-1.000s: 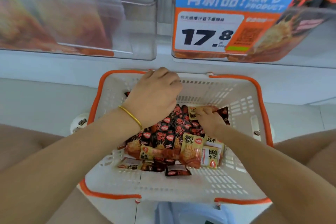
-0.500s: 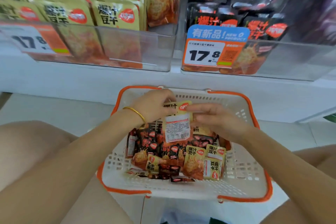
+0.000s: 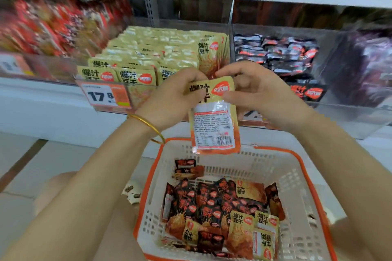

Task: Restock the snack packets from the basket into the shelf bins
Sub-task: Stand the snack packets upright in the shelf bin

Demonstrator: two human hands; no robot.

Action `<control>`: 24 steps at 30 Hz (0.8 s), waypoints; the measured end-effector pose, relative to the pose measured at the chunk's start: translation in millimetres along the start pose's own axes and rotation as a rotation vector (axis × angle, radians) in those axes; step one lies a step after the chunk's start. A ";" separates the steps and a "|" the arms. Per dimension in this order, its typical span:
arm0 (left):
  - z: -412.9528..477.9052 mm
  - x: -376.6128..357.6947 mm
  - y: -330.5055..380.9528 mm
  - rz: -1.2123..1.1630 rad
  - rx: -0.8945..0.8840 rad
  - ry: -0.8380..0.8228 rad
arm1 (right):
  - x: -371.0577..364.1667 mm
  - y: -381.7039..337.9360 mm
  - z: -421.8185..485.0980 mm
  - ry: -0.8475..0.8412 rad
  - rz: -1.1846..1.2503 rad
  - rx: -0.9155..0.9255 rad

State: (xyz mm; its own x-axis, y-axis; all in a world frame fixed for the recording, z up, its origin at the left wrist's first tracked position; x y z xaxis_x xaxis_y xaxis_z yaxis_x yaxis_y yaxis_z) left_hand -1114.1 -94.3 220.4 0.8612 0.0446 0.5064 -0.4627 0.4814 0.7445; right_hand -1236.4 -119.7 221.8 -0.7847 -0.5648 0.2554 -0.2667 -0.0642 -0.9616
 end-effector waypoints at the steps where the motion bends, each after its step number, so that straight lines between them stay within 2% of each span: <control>1: 2.0 6.2 2.1 -0.007 -0.010 0.045 | -1.9 -5.7 2.8 -0.037 0.057 0.002; 4: 4.1 18.7 4.7 -0.072 0.014 0.176 | -14.2 -12.4 9.5 -0.220 0.317 -0.053; 6: 5.1 22.1 3.5 -0.174 0.063 0.242 | -19.0 -20.6 10.7 -0.239 0.284 0.002; 11: 15.8 21.4 5.3 -0.444 0.135 0.298 | -10.0 -50.9 20.9 -0.092 -0.036 0.209; 15: 31.1 46.8 -6.5 -0.404 0.159 0.310 | 13.8 -74.5 39.3 0.078 -0.229 0.264; 18: 29.9 89.3 -22.1 -0.201 0.061 0.507 | 37.6 -89.7 49.9 0.202 -0.289 0.273; 20: 24.1 102.0 -20.2 0.074 0.012 0.549 | 45.9 -100.7 54.5 0.383 -0.522 0.321; 24: 41.2 62.0 -17.8 0.613 -0.119 0.227 | 24.1 -111.3 74.1 0.777 -1.196 0.272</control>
State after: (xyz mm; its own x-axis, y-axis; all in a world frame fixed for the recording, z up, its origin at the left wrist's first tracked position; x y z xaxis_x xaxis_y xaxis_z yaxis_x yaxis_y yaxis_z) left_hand -1061.2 -136.1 256.4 0.4780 0.5183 0.7091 -0.8678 0.4031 0.2904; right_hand -1184.1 -187.1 327.5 -0.2961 0.5118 0.8065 -0.9234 -0.3692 -0.1047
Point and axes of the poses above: each hand's wrist, its own z-axis towards the middle knuckle, its own x-axis out of the back of the hand, y = z × x, the point moved 9 cm from there along z, towards the middle knuckle, and after that the axes turned 15 degrees about -x, right-handed, at the moved point
